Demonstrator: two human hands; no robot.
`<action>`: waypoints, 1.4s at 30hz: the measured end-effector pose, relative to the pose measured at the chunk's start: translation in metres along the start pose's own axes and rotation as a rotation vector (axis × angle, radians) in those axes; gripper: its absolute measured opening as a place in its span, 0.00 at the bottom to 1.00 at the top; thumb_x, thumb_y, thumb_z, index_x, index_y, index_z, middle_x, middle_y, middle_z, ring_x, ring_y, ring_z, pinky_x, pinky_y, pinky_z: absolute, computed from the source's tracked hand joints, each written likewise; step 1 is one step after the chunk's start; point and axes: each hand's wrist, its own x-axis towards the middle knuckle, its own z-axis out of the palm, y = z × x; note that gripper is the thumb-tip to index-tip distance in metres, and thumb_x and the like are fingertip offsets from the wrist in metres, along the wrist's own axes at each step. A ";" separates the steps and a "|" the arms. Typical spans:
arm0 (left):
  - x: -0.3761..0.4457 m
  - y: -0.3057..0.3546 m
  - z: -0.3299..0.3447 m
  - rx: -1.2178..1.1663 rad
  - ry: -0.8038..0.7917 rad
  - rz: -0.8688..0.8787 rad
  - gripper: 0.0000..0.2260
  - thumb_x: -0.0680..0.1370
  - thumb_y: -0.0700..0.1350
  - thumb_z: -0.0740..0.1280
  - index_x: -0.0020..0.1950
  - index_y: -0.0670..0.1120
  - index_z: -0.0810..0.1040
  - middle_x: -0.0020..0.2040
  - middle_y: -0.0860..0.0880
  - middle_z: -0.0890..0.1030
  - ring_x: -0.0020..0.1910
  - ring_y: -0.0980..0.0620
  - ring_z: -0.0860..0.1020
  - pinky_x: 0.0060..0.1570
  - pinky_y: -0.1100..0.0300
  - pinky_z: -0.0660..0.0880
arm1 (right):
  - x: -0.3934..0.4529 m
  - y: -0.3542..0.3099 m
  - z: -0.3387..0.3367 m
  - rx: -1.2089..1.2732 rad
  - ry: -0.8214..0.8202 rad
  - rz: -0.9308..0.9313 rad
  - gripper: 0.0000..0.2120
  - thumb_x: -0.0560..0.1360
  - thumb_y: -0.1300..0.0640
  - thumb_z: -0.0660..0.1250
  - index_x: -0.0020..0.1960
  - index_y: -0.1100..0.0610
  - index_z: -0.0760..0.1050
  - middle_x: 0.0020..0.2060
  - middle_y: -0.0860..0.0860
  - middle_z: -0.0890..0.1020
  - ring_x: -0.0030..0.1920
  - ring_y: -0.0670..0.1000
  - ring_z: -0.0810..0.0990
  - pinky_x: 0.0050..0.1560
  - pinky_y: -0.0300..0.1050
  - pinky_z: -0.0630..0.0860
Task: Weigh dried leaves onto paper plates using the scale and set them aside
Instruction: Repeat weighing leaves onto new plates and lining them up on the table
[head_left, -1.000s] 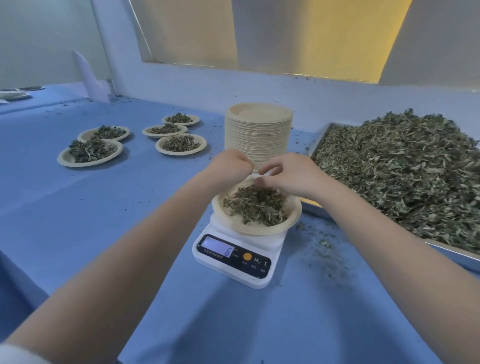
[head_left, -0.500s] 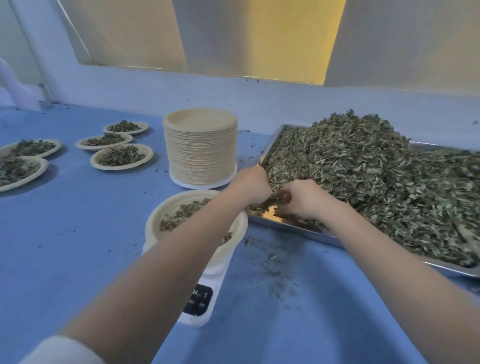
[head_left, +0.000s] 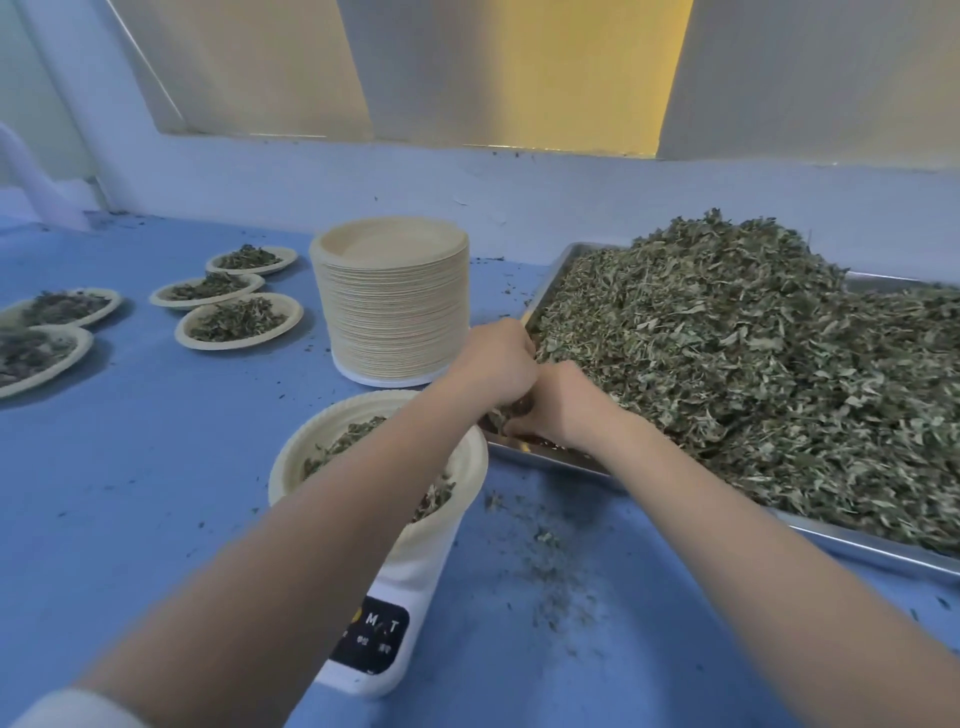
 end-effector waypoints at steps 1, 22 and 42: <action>-0.003 0.000 -0.003 -0.050 0.012 -0.008 0.11 0.74 0.32 0.56 0.43 0.45 0.73 0.41 0.45 0.73 0.41 0.49 0.70 0.42 0.58 0.67 | -0.002 0.002 -0.005 0.014 0.030 0.010 0.13 0.72 0.53 0.70 0.33 0.54 0.70 0.32 0.49 0.76 0.37 0.51 0.73 0.33 0.41 0.63; -0.088 -0.074 -0.099 -0.244 0.175 -0.181 0.13 0.77 0.36 0.57 0.51 0.49 0.78 0.58 0.46 0.78 0.51 0.46 0.78 0.52 0.52 0.78 | -0.027 -0.086 -0.058 0.262 0.045 -0.156 0.27 0.67 0.46 0.76 0.64 0.51 0.76 0.50 0.49 0.83 0.42 0.46 0.77 0.46 0.40 0.72; -0.107 -0.085 -0.099 -0.293 0.124 -0.179 0.12 0.78 0.35 0.57 0.51 0.47 0.78 0.54 0.43 0.80 0.52 0.45 0.79 0.52 0.52 0.79 | -0.025 -0.090 -0.039 0.324 0.111 -0.209 0.07 0.71 0.47 0.73 0.48 0.44 0.81 0.36 0.36 0.77 0.40 0.35 0.75 0.41 0.37 0.69</action>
